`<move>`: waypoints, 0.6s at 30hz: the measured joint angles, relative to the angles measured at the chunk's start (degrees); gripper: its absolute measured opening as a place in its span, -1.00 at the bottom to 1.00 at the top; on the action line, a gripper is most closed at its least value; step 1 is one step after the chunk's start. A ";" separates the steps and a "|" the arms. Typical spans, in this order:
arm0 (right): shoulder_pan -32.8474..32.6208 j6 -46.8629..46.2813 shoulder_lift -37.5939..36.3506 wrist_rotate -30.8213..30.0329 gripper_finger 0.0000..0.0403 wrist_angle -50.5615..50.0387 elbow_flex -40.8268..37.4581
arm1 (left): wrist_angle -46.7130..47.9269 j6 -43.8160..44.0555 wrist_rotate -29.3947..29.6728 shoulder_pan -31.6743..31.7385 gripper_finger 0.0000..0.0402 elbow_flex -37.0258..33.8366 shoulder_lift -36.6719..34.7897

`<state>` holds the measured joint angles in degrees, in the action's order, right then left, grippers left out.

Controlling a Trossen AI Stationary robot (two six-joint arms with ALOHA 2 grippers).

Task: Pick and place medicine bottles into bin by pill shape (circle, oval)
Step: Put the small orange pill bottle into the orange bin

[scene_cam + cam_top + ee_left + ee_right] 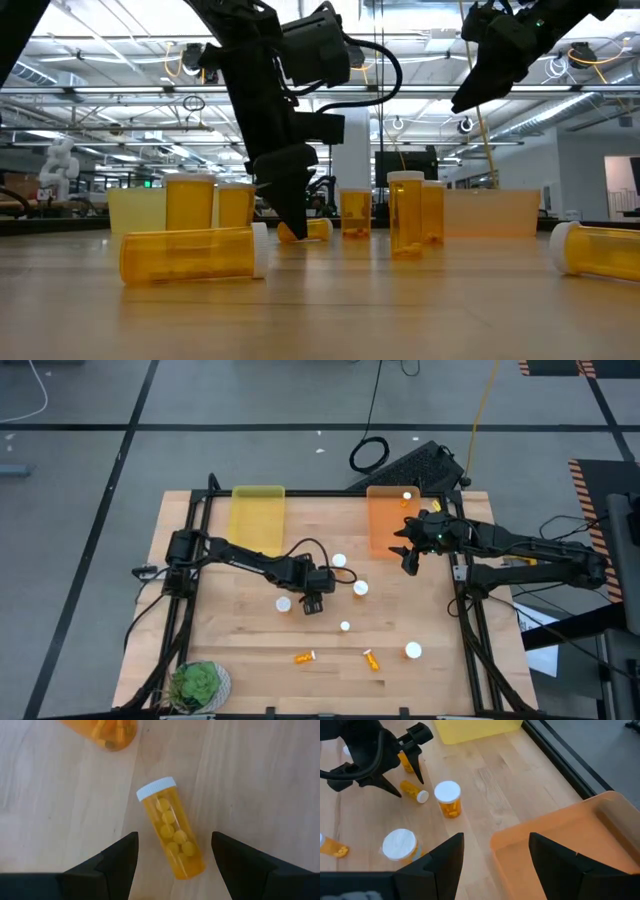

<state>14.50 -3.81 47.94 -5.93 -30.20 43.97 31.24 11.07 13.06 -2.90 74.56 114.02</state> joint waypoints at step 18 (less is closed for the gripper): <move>0.00 -0.01 0.00 0.02 0.09 -0.02 0.02 | 0.22 1.52 -1.07 0.34 0.08 0.00 0.02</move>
<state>14.50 -3.82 47.94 -5.91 -30.22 43.99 31.46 12.59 11.99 -2.56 74.56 114.04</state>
